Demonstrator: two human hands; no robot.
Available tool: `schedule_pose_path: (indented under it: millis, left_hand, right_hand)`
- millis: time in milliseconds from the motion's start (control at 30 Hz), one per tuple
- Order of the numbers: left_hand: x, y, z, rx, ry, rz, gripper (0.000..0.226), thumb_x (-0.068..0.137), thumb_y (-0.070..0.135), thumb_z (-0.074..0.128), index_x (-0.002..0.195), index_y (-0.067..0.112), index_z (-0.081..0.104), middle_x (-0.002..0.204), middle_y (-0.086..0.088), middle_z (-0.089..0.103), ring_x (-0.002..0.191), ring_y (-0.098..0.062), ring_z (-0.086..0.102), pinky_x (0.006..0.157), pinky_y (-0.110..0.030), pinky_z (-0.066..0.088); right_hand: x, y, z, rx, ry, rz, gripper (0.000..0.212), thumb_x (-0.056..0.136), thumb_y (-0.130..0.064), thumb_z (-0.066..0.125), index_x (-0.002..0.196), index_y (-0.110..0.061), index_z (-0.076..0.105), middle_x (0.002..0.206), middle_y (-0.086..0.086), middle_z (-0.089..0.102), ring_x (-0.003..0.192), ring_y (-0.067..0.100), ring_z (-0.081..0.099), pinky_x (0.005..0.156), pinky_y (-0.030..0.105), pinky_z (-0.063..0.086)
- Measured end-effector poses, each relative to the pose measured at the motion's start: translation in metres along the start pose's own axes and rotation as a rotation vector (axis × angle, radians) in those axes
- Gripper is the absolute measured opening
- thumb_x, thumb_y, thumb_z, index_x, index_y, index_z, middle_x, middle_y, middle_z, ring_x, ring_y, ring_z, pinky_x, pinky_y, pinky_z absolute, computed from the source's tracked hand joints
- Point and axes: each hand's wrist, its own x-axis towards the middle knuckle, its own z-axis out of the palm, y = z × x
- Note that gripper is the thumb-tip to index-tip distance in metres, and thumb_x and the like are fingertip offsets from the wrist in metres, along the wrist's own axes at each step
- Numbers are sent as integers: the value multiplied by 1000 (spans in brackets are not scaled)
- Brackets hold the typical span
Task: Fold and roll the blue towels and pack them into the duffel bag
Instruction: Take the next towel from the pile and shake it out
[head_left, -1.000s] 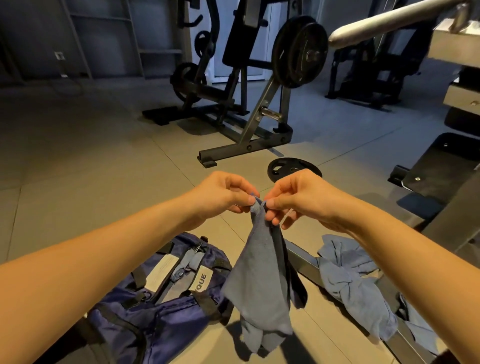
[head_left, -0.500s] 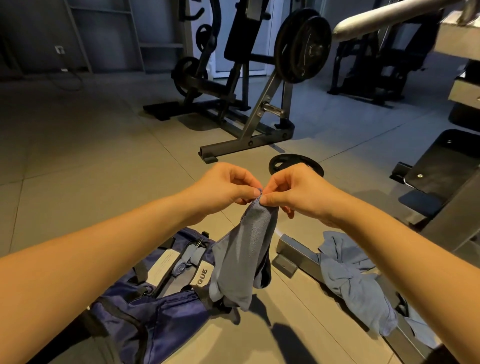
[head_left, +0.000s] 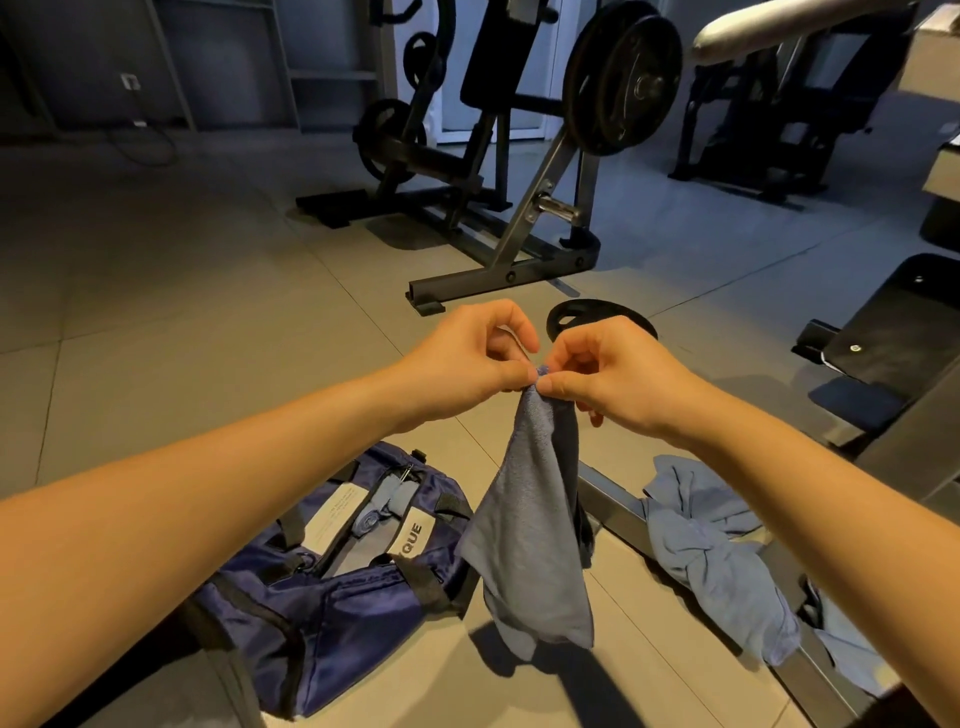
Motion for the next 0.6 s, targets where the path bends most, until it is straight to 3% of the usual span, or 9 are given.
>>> schedule_pose_path:
  millis: [67,200,300,433,600]
  left_hand:
    - [0,-3,2,-39,9,-37,19,91,9,73,106,12,62,84,-15,73,78,-22,71,82,-37,60]
    - [-5,-16,3,-31,-115,-150,12,92,9,68,104,10,71,99,-12,75,97,-28,71,93,-43,58]
    - [-12,-30,9,5,-192,-191,10,92,6,67,95,11,75,93,-5,76,93,-24,70,98,-47,55]
    - [-21,-41,17,58,-272,-221,5,92,13,72,94,13,76,92,-4,77,91,-23,73,92,-45,59]
    - [-22,-51,17,155,-195,-166,4,92,17,73,92,17,78,86,-2,77,82,-21,73,81,-43,61]
  right_hand:
    - [-3,2,0,37,-15,10,7,94,-24,68,91,-17,70,78,0,68,62,9,62,54,23,54]
    - [-9,10,-5,78,-33,43,5,97,-20,64,96,-16,67,90,3,66,68,12,65,55,24,54]
    - [-14,17,-12,182,-30,95,9,99,-16,59,100,-9,65,93,9,70,75,19,71,60,28,57]
    - [-18,21,-15,342,48,130,15,101,-12,54,106,0,60,93,11,73,84,28,74,68,29,60]
    - [-17,18,-16,416,152,144,16,103,-12,51,109,0,60,89,18,67,70,24,67,66,31,60]
